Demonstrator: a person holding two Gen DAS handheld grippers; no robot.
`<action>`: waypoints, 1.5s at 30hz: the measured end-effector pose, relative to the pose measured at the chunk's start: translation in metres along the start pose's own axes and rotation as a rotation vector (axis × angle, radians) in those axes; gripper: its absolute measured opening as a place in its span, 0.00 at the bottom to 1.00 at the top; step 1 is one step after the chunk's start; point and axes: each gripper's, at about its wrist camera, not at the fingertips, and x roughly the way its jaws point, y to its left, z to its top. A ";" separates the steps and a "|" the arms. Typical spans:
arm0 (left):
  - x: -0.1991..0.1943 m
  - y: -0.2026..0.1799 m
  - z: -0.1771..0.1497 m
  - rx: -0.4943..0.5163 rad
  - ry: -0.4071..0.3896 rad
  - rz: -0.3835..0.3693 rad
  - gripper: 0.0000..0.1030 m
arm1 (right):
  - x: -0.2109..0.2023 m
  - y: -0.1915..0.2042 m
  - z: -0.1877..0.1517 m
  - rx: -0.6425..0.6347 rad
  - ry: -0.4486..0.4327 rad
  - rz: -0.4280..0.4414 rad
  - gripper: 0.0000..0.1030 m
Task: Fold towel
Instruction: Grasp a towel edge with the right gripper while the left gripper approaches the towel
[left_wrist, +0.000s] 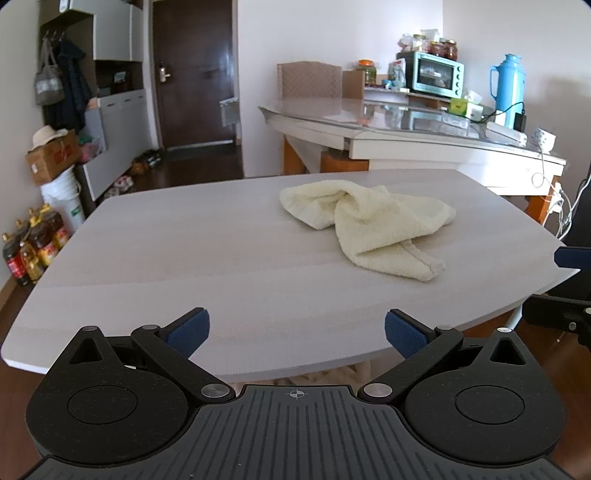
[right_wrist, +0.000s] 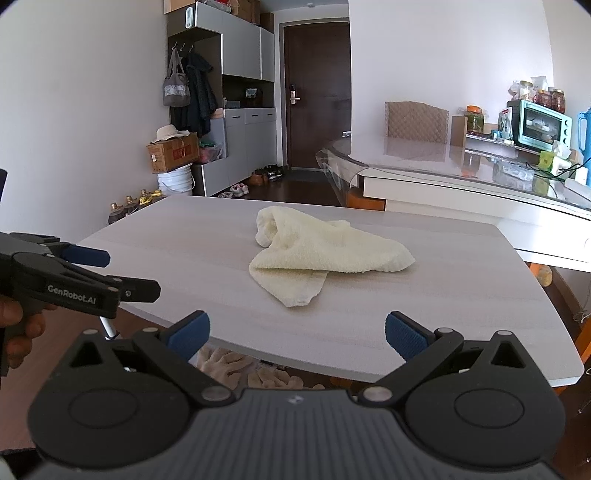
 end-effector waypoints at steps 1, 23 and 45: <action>0.001 0.001 0.001 0.000 0.001 -0.002 1.00 | 0.002 0.000 0.001 0.000 0.002 0.001 0.99; 0.075 0.018 0.044 0.032 0.038 -0.070 1.00 | 0.111 -0.029 0.030 0.068 0.112 0.110 0.63; 0.175 0.019 0.103 0.130 0.066 -0.145 0.99 | 0.120 -0.041 0.025 0.020 0.137 0.145 0.16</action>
